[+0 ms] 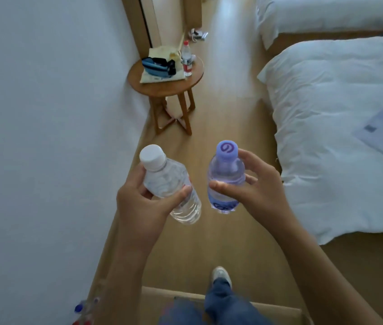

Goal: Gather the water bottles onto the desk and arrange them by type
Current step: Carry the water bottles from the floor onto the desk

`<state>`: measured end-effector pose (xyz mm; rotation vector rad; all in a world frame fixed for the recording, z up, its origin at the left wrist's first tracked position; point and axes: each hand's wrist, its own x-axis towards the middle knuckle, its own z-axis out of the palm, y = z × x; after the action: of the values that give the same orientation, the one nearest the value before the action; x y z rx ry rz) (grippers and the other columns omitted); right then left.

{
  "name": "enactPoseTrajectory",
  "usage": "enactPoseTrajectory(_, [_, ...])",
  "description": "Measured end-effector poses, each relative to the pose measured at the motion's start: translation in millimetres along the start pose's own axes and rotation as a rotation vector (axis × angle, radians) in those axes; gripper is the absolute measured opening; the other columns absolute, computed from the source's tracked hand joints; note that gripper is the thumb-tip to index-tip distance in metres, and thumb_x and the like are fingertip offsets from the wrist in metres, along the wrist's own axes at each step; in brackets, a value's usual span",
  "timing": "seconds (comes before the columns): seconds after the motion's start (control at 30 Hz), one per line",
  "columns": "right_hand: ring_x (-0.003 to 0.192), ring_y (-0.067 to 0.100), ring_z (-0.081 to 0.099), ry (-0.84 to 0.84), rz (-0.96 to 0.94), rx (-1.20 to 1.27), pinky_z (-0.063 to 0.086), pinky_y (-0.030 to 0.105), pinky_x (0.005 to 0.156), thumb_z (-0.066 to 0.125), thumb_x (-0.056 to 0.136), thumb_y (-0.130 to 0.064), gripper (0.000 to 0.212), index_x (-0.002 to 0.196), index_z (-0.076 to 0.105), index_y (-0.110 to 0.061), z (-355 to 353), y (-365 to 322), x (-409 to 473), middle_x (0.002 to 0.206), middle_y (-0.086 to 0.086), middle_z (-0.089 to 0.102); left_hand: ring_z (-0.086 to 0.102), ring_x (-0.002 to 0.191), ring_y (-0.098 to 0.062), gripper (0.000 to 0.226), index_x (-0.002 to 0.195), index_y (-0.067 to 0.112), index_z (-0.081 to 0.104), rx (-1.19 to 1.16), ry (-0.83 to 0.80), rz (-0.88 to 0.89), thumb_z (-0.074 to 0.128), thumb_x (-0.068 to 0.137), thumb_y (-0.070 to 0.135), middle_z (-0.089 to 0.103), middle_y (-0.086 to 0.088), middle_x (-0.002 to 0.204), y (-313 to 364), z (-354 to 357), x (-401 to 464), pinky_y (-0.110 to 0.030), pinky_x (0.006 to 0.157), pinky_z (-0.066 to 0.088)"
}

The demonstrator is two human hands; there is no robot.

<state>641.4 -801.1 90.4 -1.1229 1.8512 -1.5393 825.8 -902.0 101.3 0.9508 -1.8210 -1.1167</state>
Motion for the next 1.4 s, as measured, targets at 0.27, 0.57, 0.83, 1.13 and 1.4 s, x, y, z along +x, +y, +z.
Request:
enactPoseTrajectory(0.27, [0.102, 0.008, 0.069, 0.145, 0.036, -0.001, 0.058, 0.024, 0.085, 0.084, 0.072, -0.037, 0.055, 0.122, 0.066, -0.023, -68, 37, 107, 0.108, -0.012, 0.073, 0.070, 0.099, -0.007, 0.059, 0.116, 0.035, 0.064, 0.011, -0.077, 0.034, 0.088, 0.064, 0.046, 0.070, 0.020, 0.105, -4, 94, 123, -0.016, 0.076, 0.057])
enactPoseTrajectory(0.57, [0.096, 0.005, 0.071, 0.244, 0.069, 0.014, 0.056, 0.016, 0.079, 0.084, 0.071, -0.034, 0.051, 0.118, 0.069, -0.022, -104, 94, 312, 0.101, -0.015, 0.074, 0.063, 0.092, 0.016, 0.047, 0.103, 0.049, 0.057, -0.074, -0.180, 0.094, 0.082, 0.064, 0.039, 0.064, 0.042, 0.096, -27, 209, 336, -0.002, 0.069, 0.047])
enactPoseTrajectory(0.83, [0.094, 0.008, 0.072, 0.304, 0.110, 0.054, 0.057, 0.020, 0.079, 0.088, 0.069, -0.025, 0.049, 0.114, 0.069, -0.020, -139, 111, 501, 0.100, -0.012, 0.075, 0.064, 0.100, 0.009, 0.060, 0.116, 0.044, 0.056, -0.058, -0.238, 0.126, 0.088, 0.068, 0.026, 0.065, 0.037, 0.102, -35, 290, 526, -0.013, 0.080, 0.054])
enactPoseTrajectory(1.13, [0.090, 0.010, 0.073, 0.381, 0.192, 0.087, 0.059, 0.029, 0.083, 0.089, 0.061, -0.026, 0.058, 0.115, 0.069, -0.018, -200, 171, 692, 0.096, -0.007, 0.077, 0.070, 0.091, 0.001, 0.061, 0.114, 0.036, 0.063, -0.054, -0.249, 0.040, 0.092, 0.064, 0.017, 0.072, 0.022, 0.099, -64, 403, 691, -0.014, 0.076, 0.055])
enactPoseTrajectory(1.4, [0.092, -0.004, 0.068, 0.334, 0.090, 0.011, 0.052, 0.011, 0.078, 0.078, 0.056, -0.052, 0.073, 0.120, 0.066, -0.019, -288, 209, 911, 0.101, -0.022, 0.068, 0.070, 0.084, 0.003, 0.055, 0.107, 0.036, 0.065, -0.033, -0.164, 0.047, 0.093, 0.064, 0.019, 0.073, 0.024, 0.092, -58, 535, 885, -0.010, 0.070, 0.053])
